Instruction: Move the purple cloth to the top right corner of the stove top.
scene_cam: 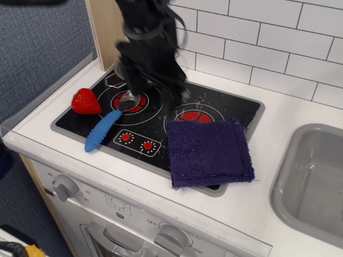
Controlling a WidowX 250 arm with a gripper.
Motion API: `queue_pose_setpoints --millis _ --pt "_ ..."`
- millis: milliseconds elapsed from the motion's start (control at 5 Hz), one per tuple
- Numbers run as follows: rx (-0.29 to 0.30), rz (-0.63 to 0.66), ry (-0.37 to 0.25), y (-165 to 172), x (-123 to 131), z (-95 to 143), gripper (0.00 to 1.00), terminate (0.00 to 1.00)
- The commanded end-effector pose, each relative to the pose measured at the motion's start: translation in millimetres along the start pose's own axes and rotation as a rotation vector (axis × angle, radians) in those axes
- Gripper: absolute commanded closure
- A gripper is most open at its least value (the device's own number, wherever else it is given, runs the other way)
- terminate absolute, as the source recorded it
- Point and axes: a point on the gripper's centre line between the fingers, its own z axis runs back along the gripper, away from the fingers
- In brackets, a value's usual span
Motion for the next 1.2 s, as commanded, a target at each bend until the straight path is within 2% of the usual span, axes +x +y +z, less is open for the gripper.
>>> queue_pose_setpoints --millis 0,200,400,600,800,1000 --pt "0.005 -0.034 -0.067 -50.6 1.3 -33.4 0.0 0.0" --pt "-0.013 -0.054 -0.069 -74.2 8.0 -45.7 0.0 0.0" --pt "-0.013 -0.028 -0.048 -78.1 15.3 -56.1 0.0 0.0" --pt "0.001 0.032 -0.02 -61.4 24.4 -65.8 0.0 0.0" --pt "0.038 0.101 -0.005 -30.0 38.7 -70.5 0.0 0.0" --pt "0.011 0.107 0.002 -25.4 62.5 -79.2 0.0 0.0"
